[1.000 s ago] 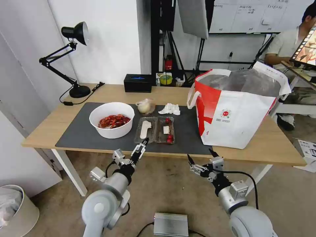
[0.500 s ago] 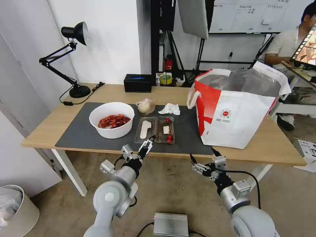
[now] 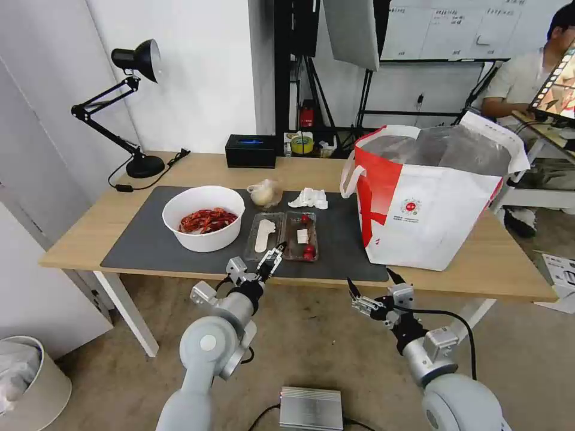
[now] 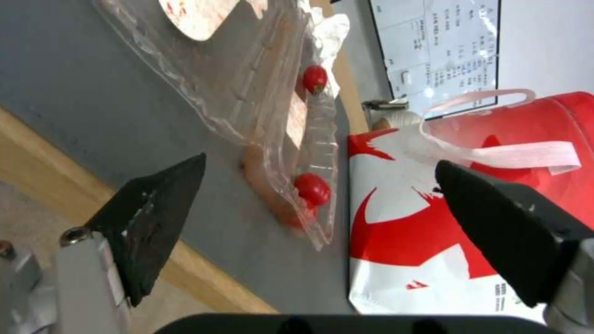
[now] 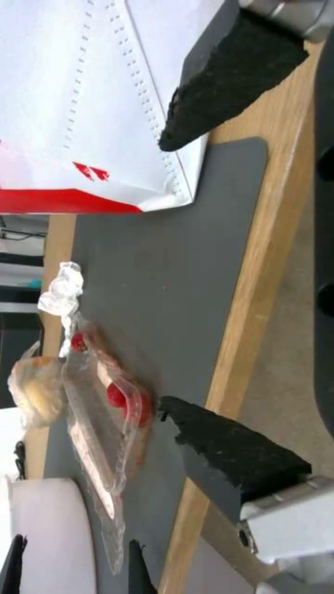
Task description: Pick up the trash from the table and place it into the takeout bag.
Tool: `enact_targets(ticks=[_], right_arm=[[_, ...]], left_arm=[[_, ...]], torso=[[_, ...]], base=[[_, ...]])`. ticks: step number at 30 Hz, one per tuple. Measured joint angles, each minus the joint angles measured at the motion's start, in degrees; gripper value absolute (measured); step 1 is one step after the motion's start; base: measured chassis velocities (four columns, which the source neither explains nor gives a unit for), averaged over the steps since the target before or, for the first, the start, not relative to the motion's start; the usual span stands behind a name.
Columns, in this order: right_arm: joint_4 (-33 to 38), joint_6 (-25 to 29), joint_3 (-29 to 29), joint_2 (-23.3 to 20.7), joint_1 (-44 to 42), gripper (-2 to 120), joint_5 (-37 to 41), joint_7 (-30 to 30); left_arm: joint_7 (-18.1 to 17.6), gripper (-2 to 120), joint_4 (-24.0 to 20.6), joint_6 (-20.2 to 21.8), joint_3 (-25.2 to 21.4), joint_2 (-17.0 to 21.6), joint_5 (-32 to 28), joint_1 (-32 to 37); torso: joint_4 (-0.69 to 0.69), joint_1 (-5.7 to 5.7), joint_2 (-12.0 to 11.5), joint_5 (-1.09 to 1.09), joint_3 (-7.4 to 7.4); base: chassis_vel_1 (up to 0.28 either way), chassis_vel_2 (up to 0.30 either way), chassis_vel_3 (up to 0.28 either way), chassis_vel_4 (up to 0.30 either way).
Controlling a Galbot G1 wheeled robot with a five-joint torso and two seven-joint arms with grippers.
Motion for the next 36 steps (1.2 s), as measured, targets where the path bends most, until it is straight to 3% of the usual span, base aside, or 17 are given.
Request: enact_targets(ticks=[22, 36], right_arm=[[-1.18, 0.23, -0.12, 0.12, 0.28, 100, -0.02, 0.15], [-2.36, 0.26, -1.19, 0.43, 1.05, 100, -0.27, 0.29]], left_arm=[[-5.39, 100, 4.22, -1.21, 0.31, 0.09, -0.96, -5.19], [-7.14, 100, 2.92, -1.44, -0.42, 0.41, -1.79, -4.90]], torso=[[0.00, -0.01, 0.02, 0.00, -0.02], [0.01, 0.00, 0.00, 0.00, 0.00]], base=[[0.000, 0.000, 0.000, 0.000], [0.000, 0.000, 0.000, 0.000]])
